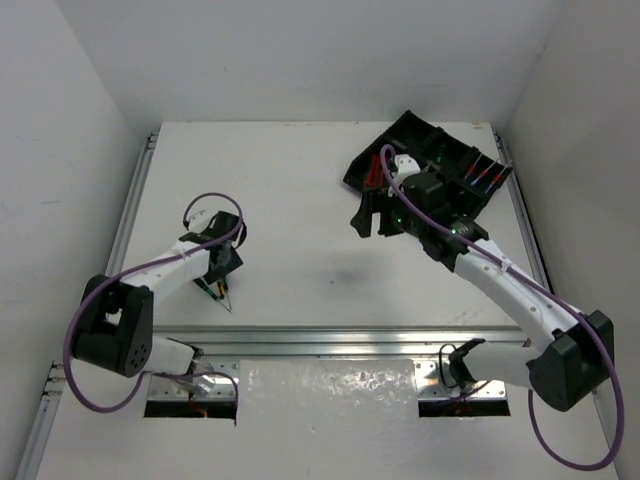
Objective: Sort the tools into containers
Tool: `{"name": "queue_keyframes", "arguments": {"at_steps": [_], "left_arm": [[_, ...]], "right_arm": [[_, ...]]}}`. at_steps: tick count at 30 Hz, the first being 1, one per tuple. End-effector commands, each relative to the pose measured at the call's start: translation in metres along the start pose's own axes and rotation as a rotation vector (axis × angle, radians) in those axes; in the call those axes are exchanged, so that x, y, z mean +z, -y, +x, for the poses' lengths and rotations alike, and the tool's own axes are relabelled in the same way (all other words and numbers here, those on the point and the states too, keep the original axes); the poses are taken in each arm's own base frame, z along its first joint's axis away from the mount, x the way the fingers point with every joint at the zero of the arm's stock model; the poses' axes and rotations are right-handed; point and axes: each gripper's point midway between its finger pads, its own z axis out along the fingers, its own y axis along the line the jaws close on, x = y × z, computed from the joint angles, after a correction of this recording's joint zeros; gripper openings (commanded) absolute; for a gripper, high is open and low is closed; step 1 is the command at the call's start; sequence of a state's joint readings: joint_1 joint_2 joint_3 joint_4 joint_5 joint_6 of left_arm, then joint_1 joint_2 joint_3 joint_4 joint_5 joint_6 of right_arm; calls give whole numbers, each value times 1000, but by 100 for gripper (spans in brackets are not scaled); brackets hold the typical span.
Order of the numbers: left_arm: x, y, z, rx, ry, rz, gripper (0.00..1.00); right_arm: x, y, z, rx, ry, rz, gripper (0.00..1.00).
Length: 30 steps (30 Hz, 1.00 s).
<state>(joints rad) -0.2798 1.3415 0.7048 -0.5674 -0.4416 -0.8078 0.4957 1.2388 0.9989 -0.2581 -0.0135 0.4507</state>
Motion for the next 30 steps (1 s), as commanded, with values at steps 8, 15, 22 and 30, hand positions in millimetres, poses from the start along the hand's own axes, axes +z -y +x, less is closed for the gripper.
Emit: {"name": "queue_keyframes", "arguments": {"at_steps": [8,15,22,30], "left_arm": [[23,29,-29,-13,30,31,41],[36,23,-21,-7,18,-16,33],[35,37,-16,4,-14,61,25],[39,51,-4,33,-63,135,13]], "right_arm": [[-26,-14,32,22,-21,-79,84],[-29,-17,37,7,-39,-80,82],[-31,-19,35,14,-28,-85,81],[-30,-24,37,9,-29,-110,81]]}}
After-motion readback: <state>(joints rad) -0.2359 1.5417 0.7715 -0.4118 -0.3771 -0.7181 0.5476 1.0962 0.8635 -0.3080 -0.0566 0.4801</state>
